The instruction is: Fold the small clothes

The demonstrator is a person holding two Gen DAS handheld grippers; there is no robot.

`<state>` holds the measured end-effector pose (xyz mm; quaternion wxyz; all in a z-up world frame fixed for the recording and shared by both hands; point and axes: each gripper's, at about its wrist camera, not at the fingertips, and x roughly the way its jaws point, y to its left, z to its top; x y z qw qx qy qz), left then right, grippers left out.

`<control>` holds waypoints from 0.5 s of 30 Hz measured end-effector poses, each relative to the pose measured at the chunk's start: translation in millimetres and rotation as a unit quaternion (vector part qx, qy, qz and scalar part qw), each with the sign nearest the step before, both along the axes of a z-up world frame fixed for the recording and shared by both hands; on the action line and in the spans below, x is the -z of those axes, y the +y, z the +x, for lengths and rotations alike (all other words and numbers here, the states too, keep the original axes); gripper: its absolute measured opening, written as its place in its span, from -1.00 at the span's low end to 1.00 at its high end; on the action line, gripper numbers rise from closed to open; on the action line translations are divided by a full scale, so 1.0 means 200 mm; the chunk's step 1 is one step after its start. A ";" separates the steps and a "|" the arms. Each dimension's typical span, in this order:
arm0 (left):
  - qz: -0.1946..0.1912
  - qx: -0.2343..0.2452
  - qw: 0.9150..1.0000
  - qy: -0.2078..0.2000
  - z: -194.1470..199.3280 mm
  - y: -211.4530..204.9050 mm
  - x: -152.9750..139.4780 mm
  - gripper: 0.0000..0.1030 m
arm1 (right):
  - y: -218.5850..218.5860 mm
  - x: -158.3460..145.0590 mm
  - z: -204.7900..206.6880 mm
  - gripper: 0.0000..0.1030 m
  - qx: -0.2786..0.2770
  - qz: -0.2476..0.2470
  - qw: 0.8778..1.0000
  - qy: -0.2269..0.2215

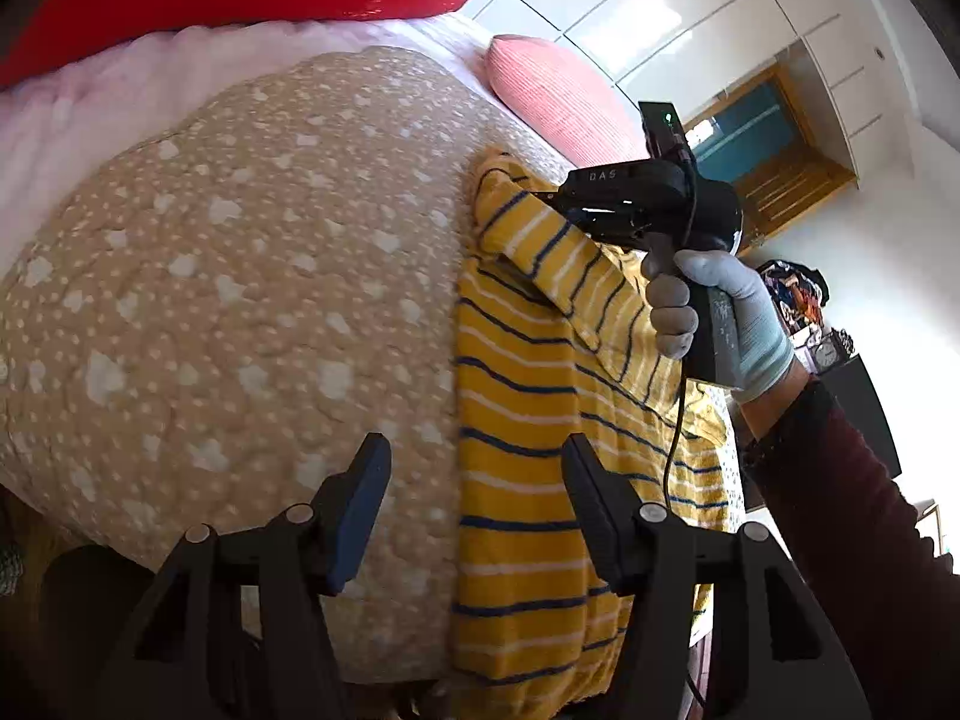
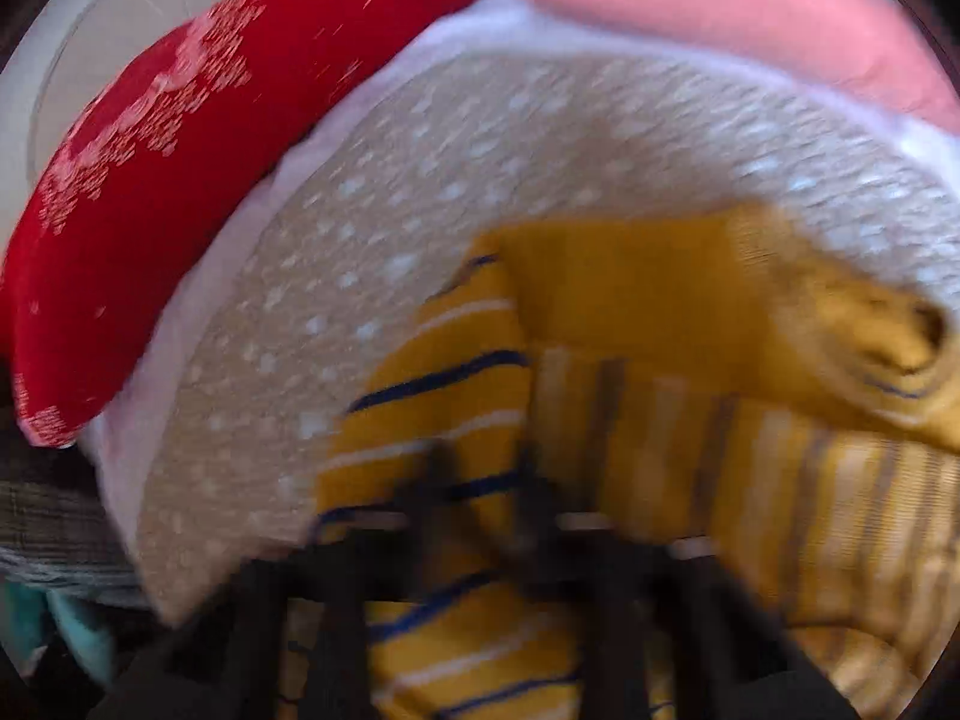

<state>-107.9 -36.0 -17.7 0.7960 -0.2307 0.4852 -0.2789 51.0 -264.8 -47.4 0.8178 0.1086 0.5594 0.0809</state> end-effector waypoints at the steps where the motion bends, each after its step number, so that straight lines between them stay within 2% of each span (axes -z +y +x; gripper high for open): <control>1: -0.002 -0.004 1.000 0.002 0.01 0.01 0.01 0.13 | 0.04 -0.01 0.02 -0.76 -0.007 -0.020 1.000 -0.006; 7: -0.005 -0.020 1.000 0.015 0.04 0.07 0.05 0.13 | 0.23 -0.07 0.23 -0.75 -0.017 -0.052 0.997 -0.057; 9: 0.000 -0.024 1.000 0.014 0.02 0.08 0.04 0.13 | 0.29 -0.03 0.28 -0.52 -0.017 -0.078 0.995 -0.059; 10: 0.004 -0.025 1.000 0.011 0.01 0.09 0.03 0.13 | 0.30 -0.03 0.28 -0.47 -0.017 -0.085 0.995 -0.057; 13: 0.015 -0.026 1.000 0.004 -0.03 0.09 0.00 0.13 | 0.28 -0.13 0.16 -0.41 -0.011 -0.076 0.993 -0.092; 15: 0.018 -0.026 0.999 0.001 -0.07 0.07 -0.03 0.13 | 0.21 -0.25 -0.01 -0.18 0.000 -0.057 0.992 -0.113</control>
